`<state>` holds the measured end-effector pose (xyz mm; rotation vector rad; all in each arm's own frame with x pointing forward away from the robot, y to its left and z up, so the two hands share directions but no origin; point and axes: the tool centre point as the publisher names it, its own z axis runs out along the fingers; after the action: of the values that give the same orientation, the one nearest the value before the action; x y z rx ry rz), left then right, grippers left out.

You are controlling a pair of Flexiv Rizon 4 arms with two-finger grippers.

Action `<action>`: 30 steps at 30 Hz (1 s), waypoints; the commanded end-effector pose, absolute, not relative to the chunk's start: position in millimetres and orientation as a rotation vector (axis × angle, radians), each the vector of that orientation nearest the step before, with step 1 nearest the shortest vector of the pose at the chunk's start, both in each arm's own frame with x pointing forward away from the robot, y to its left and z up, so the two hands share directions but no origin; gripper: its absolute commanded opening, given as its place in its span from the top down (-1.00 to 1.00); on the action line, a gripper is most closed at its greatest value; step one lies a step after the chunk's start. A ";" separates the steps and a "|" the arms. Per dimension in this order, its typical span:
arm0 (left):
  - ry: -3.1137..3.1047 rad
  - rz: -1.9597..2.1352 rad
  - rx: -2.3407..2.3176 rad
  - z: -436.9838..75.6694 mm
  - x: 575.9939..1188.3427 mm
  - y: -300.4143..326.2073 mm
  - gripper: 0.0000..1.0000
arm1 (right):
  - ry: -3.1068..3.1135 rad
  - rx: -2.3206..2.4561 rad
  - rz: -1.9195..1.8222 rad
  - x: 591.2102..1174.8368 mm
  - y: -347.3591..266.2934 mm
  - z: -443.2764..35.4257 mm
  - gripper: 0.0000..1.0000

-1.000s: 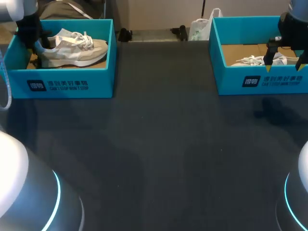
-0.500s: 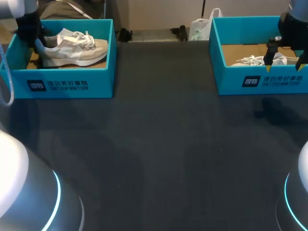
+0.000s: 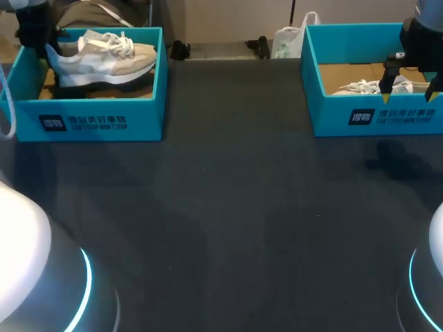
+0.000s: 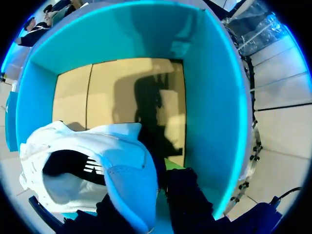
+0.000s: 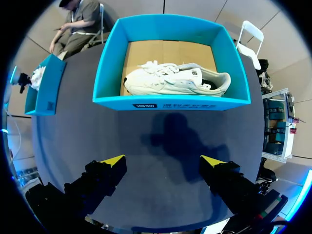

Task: Take the shoe out of the shoebox, open the shoe tongue, remove and reinsert the insole, then place the shoe into the shoebox

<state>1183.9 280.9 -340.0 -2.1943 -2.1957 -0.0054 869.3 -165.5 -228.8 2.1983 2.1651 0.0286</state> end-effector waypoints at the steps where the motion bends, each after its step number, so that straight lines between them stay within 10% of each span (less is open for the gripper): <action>1: -2.208 -0.019 -2.170 -291.9 1172.4 281.8 1.00 | 2.162 2.199 0.027 869.1 -165.0 -229.0 -1.00; 30: -2.139 -0.119 -2.311 -165.1 1138.4 313.9 1.00 | 2.162 2.199 0.027 869.1 -165.0 -229.0 -1.00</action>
<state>1151.6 315.6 -177.5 -2.3010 -2.1270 -0.0755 869.3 -165.5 -228.8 2.1983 2.1651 0.0286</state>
